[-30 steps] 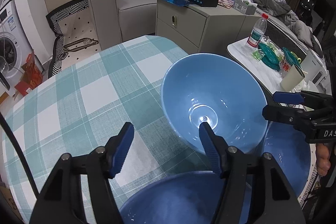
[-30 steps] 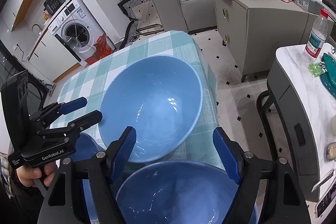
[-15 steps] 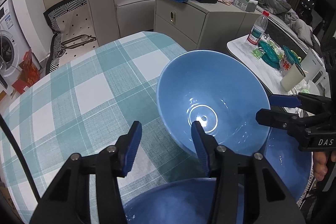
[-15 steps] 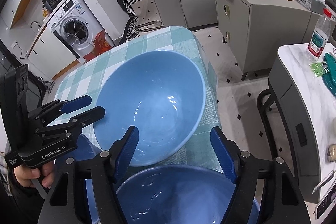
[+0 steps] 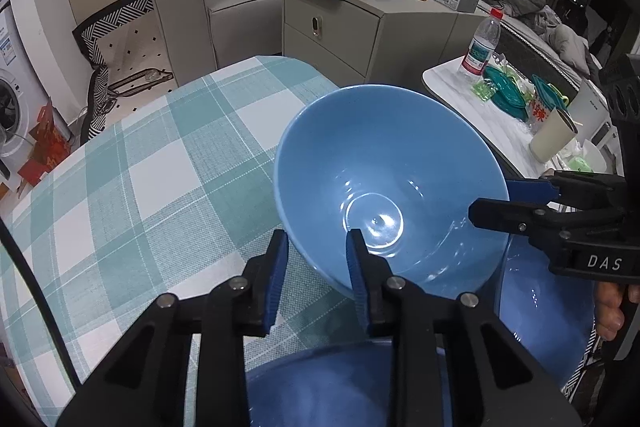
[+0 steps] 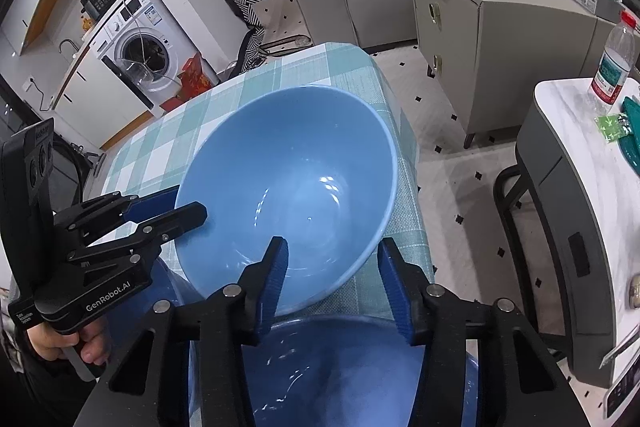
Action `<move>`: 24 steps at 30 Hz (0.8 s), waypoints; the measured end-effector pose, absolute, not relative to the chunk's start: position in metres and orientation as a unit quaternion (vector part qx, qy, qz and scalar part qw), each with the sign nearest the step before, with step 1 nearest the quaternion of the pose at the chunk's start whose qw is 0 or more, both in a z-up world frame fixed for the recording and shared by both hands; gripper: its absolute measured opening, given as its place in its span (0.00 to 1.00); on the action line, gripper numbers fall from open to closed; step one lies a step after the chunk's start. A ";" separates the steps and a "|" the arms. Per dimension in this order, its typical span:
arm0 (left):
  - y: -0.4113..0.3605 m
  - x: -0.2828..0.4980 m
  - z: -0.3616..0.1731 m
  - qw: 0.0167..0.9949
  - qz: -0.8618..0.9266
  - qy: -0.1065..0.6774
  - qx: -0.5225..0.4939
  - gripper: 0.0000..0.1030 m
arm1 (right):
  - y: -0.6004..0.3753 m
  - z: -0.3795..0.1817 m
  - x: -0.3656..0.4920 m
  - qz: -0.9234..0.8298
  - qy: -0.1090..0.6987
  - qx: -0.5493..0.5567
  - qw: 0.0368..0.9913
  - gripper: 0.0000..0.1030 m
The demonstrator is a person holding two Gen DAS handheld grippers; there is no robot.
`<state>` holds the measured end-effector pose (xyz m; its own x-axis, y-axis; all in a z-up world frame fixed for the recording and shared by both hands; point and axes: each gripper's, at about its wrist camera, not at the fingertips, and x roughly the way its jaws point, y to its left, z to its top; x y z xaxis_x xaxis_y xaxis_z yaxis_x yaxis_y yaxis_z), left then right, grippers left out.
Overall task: Organize plates and bowls
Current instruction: 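Lift the held blue bowl with both grippers toward another blue bowl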
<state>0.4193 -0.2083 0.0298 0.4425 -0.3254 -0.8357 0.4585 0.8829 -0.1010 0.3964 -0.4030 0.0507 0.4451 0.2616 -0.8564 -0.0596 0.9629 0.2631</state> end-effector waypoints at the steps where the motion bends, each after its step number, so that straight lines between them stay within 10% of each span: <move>1: -0.207 0.420 0.030 0.846 -0.231 0.475 0.069 0.25 | -0.403 0.051 0.397 0.095 0.518 0.097 0.844 0.44; 24: -0.203 0.419 0.031 0.850 -0.226 0.470 0.067 0.21 | -0.400 0.049 0.396 0.082 0.512 0.072 0.852 0.31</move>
